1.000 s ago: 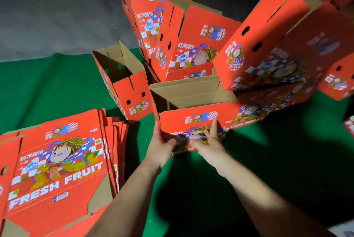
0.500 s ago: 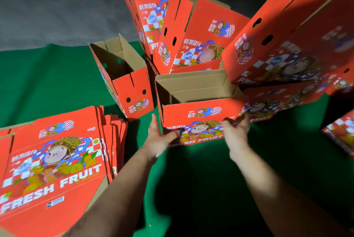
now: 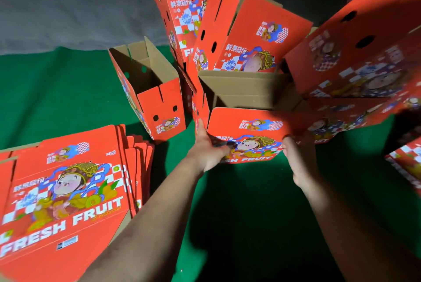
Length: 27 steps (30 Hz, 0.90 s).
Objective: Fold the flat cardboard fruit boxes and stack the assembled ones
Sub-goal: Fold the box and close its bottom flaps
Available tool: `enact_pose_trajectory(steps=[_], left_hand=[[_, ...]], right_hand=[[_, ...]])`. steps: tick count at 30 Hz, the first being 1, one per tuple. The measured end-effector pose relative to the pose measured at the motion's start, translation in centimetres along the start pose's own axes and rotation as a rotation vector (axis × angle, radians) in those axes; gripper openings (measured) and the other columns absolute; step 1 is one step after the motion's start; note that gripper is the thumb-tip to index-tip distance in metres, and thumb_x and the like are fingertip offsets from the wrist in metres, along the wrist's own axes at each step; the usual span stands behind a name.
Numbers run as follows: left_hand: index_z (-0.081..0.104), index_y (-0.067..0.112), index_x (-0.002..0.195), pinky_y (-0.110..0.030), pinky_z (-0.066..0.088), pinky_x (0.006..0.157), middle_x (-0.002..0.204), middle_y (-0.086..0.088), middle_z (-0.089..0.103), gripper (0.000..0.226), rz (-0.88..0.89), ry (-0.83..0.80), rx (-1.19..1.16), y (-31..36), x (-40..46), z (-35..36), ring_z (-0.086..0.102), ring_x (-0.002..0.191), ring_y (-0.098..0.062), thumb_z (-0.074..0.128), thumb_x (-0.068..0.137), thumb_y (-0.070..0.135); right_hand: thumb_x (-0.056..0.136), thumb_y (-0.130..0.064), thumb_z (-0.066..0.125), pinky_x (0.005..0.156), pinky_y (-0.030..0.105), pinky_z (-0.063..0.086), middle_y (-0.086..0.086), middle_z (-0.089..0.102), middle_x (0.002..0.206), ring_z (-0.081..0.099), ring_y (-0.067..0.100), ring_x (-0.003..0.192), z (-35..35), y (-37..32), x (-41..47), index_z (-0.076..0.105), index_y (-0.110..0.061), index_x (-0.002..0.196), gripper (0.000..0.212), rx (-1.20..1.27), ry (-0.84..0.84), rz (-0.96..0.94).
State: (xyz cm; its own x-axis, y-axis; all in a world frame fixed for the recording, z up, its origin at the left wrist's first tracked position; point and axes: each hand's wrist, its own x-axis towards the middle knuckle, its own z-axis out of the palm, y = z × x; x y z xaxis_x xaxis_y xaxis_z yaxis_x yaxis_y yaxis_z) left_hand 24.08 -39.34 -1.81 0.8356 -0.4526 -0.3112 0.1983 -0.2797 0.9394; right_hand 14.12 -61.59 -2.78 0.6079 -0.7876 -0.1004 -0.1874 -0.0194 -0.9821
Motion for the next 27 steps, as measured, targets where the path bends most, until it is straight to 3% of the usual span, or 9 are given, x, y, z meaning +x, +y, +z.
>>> enact_pose_trajectory(steps=[4,7,9,12,15,17,20,23,27], left_hand=[[-0.013,0.016,0.160,-0.026,0.048,0.108,0.142,-0.009,0.052,0.117,-0.073,-0.003,0.060,-2.8,-0.1,-0.6,0.055,0.128,-0.023,0.072,0.084,-0.009],[0.001,0.023,0.163,-0.001,0.043,0.083,0.128,0.003,0.059,0.101,-0.016,0.003,0.026,-4.1,-1.2,-0.8,0.058,0.110,-0.001,0.064,0.091,-0.010],[0.015,0.031,0.159,0.004,0.041,0.078,0.111,0.017,0.061,0.087,0.001,0.110,0.023,-4.1,-2.8,-0.7,0.061,0.094,0.019,0.060,0.094,-0.007],[0.042,0.015,0.153,-0.027,0.043,0.113,0.133,0.008,0.057,0.061,0.066,0.285,0.056,-4.6,-6.5,-2.2,0.058,0.128,-0.008,0.061,0.097,0.002],[0.067,0.016,0.129,-0.040,0.037,0.118,0.142,-0.005,0.060,0.034,0.196,0.584,0.390,-8.3,-11.2,-7.8,0.054,0.134,-0.026,0.062,0.096,0.017],[0.064,0.023,0.135,-0.049,0.030,0.119,0.152,-0.009,0.052,0.043,-0.023,0.767,0.720,-11.3,-14.8,-12.0,0.044,0.142,-0.034,0.053,0.096,0.039],[0.035,0.040,0.157,-0.050,0.014,0.125,0.171,-0.002,0.018,0.062,-0.373,0.669,0.908,-13.9,-18.5,-12.8,0.016,0.155,-0.034,0.043,0.099,0.061],[0.028,0.049,0.157,-0.045,0.025,0.119,0.171,0.007,0.018,0.066,-0.299,0.569,0.971,-14.1,-19.1,-9.9,0.026,0.145,-0.034,0.037,0.096,0.071],[0.040,0.043,0.151,-0.043,0.036,0.109,0.160,0.014,0.041,0.057,-0.068,0.295,0.962,-13.8,-20.1,-7.5,0.046,0.134,-0.028,0.039,0.096,0.059]], right_hand=[[0.091,-0.012,0.066,0.101,0.047,0.053,0.001,0.064,0.112,0.067,0.029,0.110,1.7,0.4,-0.2,0.043,-0.026,0.124,0.043,-0.145,-0.192,0.247],[0.092,-0.016,0.063,0.108,0.053,0.049,0.009,0.063,0.132,0.065,0.030,0.116,3.5,0.2,-2.3,0.032,-0.028,0.144,0.062,-0.147,-0.134,0.308],[0.094,-0.016,0.062,0.112,0.051,0.045,0.009,0.054,0.146,0.059,0.031,0.127,5.3,0.0,-4.9,0.003,-0.033,0.161,0.091,-0.102,-0.121,0.310],[0.095,-0.010,0.062,0.110,0.045,0.046,0.011,0.054,0.144,0.058,0.033,0.123,8.3,0.3,-10.2,-0.003,-0.026,0.163,0.095,-0.140,-0.276,0.296],[0.096,-0.007,0.059,0.082,0.033,0.049,0.007,0.062,0.117,0.059,0.026,0.095,10.4,1.1,-14.8,0.022,-0.028,0.157,0.074,-0.172,-0.558,0.336],[0.097,-0.011,0.057,0.068,0.026,0.048,0.002,0.059,0.102,0.064,0.025,0.087,11.4,1.4,-17.4,0.035,-0.028,0.151,0.061,-0.228,-0.732,0.390],[0.097,-0.019,0.059,0.074,0.026,0.052,-0.001,0.061,0.108,0.071,0.028,0.100,13.0,1.7,-20.7,0.041,-0.027,0.149,0.056,-0.304,-0.876,0.397],[0.096,-0.028,0.063,0.105,0.038,0.049,0.001,0.062,0.132,0.062,0.023,0.117,14.7,1.8,-22.7,0.036,-0.027,0.155,0.065,-0.318,-0.907,0.400],[0.094,-0.037,0.068,0.090,0.041,0.057,0.002,0.067,0.115,0.067,0.022,0.099,15.0,1.9,-23.6,0.056,-0.023,0.129,0.040,-0.393,-0.778,0.387]])
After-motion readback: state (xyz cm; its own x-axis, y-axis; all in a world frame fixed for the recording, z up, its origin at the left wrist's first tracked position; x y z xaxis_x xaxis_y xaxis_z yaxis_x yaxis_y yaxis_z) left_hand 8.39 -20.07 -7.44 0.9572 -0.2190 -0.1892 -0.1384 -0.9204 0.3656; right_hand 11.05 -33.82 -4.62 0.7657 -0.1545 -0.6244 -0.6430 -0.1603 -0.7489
